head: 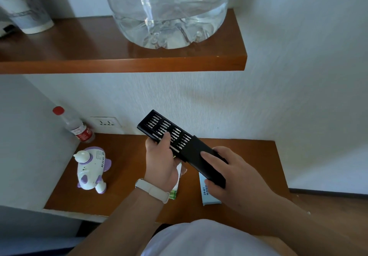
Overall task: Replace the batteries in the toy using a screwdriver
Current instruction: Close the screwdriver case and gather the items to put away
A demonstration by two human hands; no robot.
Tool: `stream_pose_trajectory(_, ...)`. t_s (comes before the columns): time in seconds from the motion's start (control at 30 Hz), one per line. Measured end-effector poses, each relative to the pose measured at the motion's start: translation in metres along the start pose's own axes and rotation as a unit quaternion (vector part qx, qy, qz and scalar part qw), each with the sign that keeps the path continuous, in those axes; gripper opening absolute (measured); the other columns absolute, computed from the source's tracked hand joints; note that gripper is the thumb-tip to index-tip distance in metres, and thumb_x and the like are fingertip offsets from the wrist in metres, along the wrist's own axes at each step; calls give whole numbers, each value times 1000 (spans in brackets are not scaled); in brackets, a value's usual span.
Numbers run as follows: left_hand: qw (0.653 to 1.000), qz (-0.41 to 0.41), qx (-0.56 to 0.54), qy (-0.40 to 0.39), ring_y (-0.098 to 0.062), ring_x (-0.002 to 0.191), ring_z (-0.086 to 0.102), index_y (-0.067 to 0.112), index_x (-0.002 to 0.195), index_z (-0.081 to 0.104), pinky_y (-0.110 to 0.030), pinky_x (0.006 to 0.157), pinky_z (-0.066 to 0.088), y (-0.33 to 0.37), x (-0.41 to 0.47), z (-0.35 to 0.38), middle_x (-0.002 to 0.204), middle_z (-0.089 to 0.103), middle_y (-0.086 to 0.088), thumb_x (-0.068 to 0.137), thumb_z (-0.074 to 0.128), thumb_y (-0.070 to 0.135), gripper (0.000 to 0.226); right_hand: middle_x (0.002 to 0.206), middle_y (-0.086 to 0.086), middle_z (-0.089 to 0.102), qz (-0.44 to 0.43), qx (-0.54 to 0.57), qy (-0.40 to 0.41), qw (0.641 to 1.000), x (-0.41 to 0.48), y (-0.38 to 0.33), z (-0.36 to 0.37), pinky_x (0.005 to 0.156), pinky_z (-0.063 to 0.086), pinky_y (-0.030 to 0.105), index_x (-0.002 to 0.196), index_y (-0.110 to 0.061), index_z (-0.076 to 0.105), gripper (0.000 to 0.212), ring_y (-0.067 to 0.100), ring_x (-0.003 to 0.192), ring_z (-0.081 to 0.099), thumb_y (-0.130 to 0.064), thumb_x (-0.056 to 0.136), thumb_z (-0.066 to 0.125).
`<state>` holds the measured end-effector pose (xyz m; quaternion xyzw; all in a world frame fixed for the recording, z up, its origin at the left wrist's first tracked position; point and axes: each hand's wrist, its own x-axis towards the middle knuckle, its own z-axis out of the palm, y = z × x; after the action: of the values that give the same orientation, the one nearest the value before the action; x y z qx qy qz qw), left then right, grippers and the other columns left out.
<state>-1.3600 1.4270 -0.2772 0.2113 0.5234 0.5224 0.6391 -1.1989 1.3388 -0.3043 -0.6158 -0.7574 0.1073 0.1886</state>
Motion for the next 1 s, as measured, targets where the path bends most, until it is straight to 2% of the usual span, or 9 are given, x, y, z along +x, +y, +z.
stream_pose_trajectory(0.13, 1000, -3, -28, 11, -28, 107, 68, 21, 124, 54, -55, 88, 58, 4, -2, 6, 117, 70, -7, 103, 51, 18, 21, 127, -5, 53, 6, -20, -1, 1000, -8, 3, -15, 62, 48, 10, 137, -34, 39, 61, 17, 93, 61, -52, 81, 54)
stream_pose_trajectory(0.3, 999, -9, -37, -3, -24, 104, 69, 27, 112, 58, -46, 80, 58, 8, -13, 11, 112, 71, -3, 104, 50, 18, 14, 125, -6, 54, 9, -25, -1, 1000, -14, 3, -30, 61, 30, -1, 135, -32, 45, 63, 12, 92, 61, -51, 77, 60)
stream_pose_trajectory(0.4, 999, -19, -27, -13, -22, 92, 71, 26, 105, 59, -56, 92, 48, 11, -23, 12, 102, 72, 0, 104, 49, 20, 12, 124, -6, 55, 3, -25, -9, 1000, -16, 3, -36, 59, 25, -2, 135, -31, 46, 62, 11, 92, 60, -50, 78, 61)
stream_pose_trajectory(0.47, 999, -9, -26, -18, -21, 88, 73, 26, 105, 59, -54, 90, 50, 11, -26, 11, 95, 75, 1, 104, 49, 19, 12, 124, -7, 55, -1, -34, -17, 999, -17, 3, -38, 58, 25, -1, 136, -33, 45, 62, 11, 93, 59, -50, 79, 61)
stream_pose_trajectory(0.6, 1000, 0, -12, -19, -10, 62, 74, 27, 103, 57, -48, 84, 53, 9, -32, 10, 70, 75, 9, 106, 47, 20, 13, 125, -7, 54, -7, -43, -27, 999, -20, 5, -41, 57, 26, -1, 136, -33, 46, 59, 13, 94, 59, -50, 81, 59)
stream_pose_trajectory(0.67, 1000, 1, -18, -22, -11, 67, 75, 27, 107, 58, -45, 80, 55, 8, -33, 9, 79, 76, 6, 106, 47, 19, 14, 126, -7, 54, -12, -45, -27, 999, -20, 5, -41, 59, 26, 0, 137, -33, 46, 59, 14, 95, 59, -51, 82, 56)
stream_pose_trajectory(0.77, 999, -15, -41, -32, -23, 97, 73, 23, 123, 57, -41, 72, 62, 3, -39, 10, 110, 73, -5, 105, 47, 17, 22, 128, -7, 53, -16, -46, -15, 999, -19, 5, -38, 62, 26, -1, 139, -33, 44, 60, 14, 98, 60, -52, 83, 55)
stream_pose_trajectory(0.87, 997, -47, -29, -51, -30, 102, 71, 21, 124, 59, -42, 71, 62, -9, -53, 15, 113, 71, -10, 105, 47, 19, 22, 126, -4, 56, -25, -59, -4, 998, -12, 1, -38, 65, 30, 2, 138, -32, 46, 60, 13, 96, 60, -50, 83, 59)
stream_pose_trajectory(1.0, 996, -49, -58, -47, -29, 102, 71, 24, 124, 59, -44, 74, 63, -8, -56, 15, 113, 72, -9, 105, 45, 26, 23, 132, -6, 50, -23, -58, -31, 998, -4, -1, -39, 70, 39, 10, 143, -36, 38, 60, 12, 103, 56, -52, 88, 57)
